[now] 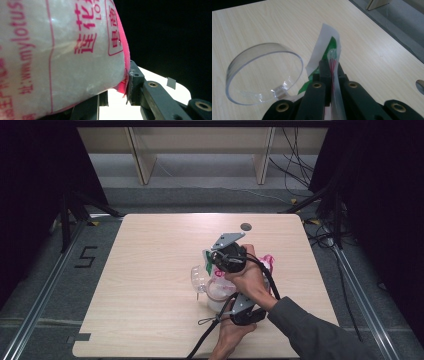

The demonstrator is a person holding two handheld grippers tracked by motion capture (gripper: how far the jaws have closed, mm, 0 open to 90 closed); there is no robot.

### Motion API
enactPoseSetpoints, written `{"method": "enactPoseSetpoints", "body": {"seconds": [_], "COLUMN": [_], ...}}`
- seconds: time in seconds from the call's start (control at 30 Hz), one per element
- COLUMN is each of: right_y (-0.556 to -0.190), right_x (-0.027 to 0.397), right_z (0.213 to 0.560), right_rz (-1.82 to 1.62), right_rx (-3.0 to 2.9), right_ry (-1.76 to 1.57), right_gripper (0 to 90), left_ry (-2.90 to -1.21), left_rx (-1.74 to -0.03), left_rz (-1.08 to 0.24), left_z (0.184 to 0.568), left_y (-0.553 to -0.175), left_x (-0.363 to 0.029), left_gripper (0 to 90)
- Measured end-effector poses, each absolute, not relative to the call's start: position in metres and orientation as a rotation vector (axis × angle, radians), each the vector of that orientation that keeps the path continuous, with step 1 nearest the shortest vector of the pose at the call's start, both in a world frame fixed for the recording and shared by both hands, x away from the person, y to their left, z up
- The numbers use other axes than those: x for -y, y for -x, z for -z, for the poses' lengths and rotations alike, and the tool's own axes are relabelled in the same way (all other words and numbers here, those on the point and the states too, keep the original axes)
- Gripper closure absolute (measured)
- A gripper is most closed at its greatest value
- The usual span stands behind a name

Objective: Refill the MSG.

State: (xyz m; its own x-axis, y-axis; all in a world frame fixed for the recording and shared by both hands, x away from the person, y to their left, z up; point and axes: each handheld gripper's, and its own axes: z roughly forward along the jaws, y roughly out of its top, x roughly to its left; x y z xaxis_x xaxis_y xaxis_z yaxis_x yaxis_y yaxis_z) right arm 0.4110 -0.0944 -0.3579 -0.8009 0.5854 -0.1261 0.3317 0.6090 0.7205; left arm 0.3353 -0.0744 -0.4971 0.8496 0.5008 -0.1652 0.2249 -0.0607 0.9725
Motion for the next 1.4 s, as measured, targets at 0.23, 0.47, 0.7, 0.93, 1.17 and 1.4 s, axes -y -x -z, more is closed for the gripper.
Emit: {"method": "enactPoseSetpoints", "body": {"seconds": [0.23, 0.47, 0.7, 0.93, 1.17, 1.4], "right_y": [-0.413, -0.411, -0.411, -0.410, -0.411, -0.411], "right_x": [0.095, 0.096, 0.098, 0.099, 0.097, 0.095], "right_z": [0.357, 0.353, 0.350, 0.345, 0.343, 0.343], "right_rz": [-1.008, -1.060, -1.061, -1.061, -1.041, -1.032], "right_rx": [-2.485, -2.473, -2.451, -2.445, -2.447, -2.447], "right_ry": [-0.720, -0.713, -0.722, -0.716, -0.697, -0.699], "right_gripper": [90.0, 90.0, 90.0, 90.0, 90.0, 90.0], "left_ry": [-1.634, -1.656, -1.669, -1.623, -1.630, -1.645], "left_rx": [-0.574, -0.594, -0.586, -0.590, -0.586, -0.586], "left_rz": [-0.238, -0.269, -0.280, -0.267, -0.303, -0.331], "left_z": [0.497, 0.496, 0.497, 0.496, 0.495, 0.495], "left_y": [-0.336, -0.336, -0.337, -0.335, -0.334, -0.334], "left_x": [0.076, 0.073, 0.074, 0.078, 0.078, 0.078], "left_gripper": [74.8, 75.1, 75.3, 75.4, 75.3, 75.3]}}
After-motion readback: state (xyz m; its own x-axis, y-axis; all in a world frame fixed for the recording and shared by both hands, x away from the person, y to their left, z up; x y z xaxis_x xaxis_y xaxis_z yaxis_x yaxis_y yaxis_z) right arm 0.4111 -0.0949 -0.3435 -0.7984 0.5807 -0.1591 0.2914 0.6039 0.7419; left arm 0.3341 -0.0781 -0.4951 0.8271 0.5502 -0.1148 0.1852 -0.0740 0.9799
